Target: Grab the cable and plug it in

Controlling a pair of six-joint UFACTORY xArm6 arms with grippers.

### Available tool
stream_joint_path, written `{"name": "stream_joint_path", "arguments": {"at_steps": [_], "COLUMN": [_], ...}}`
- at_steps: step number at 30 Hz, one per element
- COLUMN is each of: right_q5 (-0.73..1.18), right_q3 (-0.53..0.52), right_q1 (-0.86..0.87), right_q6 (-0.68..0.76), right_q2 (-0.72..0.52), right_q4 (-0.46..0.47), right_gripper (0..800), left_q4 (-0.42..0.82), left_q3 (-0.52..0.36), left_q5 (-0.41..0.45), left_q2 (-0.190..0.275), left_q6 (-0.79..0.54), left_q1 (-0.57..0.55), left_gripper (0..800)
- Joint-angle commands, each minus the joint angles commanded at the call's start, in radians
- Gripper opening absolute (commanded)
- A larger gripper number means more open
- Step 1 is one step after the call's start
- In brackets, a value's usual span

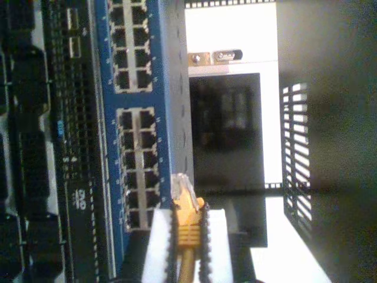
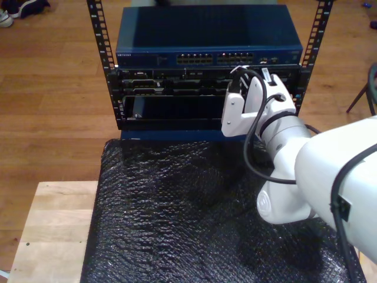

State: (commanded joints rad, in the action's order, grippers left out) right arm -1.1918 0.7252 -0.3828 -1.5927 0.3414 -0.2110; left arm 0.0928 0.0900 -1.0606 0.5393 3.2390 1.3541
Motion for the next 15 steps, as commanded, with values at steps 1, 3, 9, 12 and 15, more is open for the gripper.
{"name": "stream_joint_path", "arguments": {"at_steps": [1, 3, 9, 12, 15], "right_q5": [-0.017, -0.044, -0.072, -0.075, -0.078], "right_q3": [0.008, 0.032, 0.109, 0.157, 0.189], "right_q1": [-0.009, -0.028, -0.044, -0.066, -0.072], "right_q6": [-0.011, -0.041, -0.087, -0.097, -0.101], "right_q2": [0.017, 0.052, 0.106, 0.140, 0.164], "right_q4": [-0.021, -0.068, -0.180, -0.232, -0.288], "right_gripper": [0, 0, 0, 0, 0], "left_q4": [0.000, 0.000, 0.000, 0.000, 0.000], "left_q3": [0.000, 0.000, 0.000, 0.000, 0.000], "left_q5": [0.000, 0.000, 0.000, 0.000, 0.000], "left_q2": [0.000, 0.000, 0.000, 0.000, 0.000], "left_q6": [0.000, 0.000, 0.000, 0.000, 0.000], "left_q1": [0.000, 0.000, 0.000, 0.000, 0.000], "left_gripper": [800, 800, 800, 800, 800]}}
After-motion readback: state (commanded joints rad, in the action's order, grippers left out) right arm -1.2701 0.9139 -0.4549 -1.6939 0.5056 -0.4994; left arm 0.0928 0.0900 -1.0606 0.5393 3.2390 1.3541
